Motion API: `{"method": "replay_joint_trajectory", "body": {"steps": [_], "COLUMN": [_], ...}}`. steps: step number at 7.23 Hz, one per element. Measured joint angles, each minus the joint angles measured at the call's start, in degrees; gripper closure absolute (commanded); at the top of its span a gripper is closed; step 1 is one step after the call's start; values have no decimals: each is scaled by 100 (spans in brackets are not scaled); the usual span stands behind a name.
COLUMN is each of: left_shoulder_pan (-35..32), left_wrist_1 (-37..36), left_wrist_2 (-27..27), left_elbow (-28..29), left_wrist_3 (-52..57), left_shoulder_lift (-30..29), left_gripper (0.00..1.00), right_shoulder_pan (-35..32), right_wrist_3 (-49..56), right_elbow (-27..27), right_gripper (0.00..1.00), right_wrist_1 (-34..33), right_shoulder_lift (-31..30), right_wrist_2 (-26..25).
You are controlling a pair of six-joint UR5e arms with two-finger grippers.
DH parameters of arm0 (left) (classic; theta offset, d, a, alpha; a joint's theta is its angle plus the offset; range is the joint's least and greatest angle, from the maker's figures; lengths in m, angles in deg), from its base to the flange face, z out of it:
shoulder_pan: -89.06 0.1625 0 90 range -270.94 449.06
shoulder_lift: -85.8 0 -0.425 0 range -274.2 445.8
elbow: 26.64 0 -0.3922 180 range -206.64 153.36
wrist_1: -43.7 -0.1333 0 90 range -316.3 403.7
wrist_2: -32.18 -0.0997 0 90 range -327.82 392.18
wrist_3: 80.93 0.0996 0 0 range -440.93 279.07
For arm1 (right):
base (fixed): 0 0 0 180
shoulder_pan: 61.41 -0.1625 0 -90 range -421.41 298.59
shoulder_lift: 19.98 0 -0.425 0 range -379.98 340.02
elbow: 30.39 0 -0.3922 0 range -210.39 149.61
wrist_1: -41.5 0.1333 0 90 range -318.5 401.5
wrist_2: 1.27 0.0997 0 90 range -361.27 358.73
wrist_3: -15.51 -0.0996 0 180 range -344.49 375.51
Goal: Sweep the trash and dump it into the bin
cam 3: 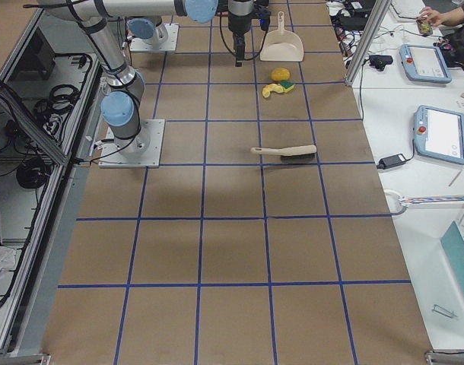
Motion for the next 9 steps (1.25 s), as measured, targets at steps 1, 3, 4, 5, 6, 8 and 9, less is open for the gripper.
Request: {"method": "replay_joint_trajectory", "body": {"steps": [1,3,4,5,6,8,9], "left_shoulder_pan": [0,0,0,0,0,0,0], "left_wrist_1": [1,-4,-6,-7,-7,-7,-7], "left_wrist_2": [0,0,0,0,0,0,0], "left_elbow": [0,-1,-1,0,0,1,2], "left_wrist_3": [0,0,0,0,0,2,6], "left_shoulder_lift": [1,-1,0,-1,-1,-1,-1], "left_gripper": [0,0,0,0,0,0,0], "right_shoulder_pan": [3,4,4,4,9,16,20], "right_wrist_3": [2,7,8,19,42,74,90], "right_elbow": [0,0,0,0,0,0,0], "right_gripper": [0,0,0,0,0,0,0], "right_wrist_1": [3,-6,-13,-16,-19,-21,-24], "right_shoulder_lift": [-7,-15,-26,-38,-43,-42,-40], "right_wrist_2": [4,14,13,29,40,8,-12]}}
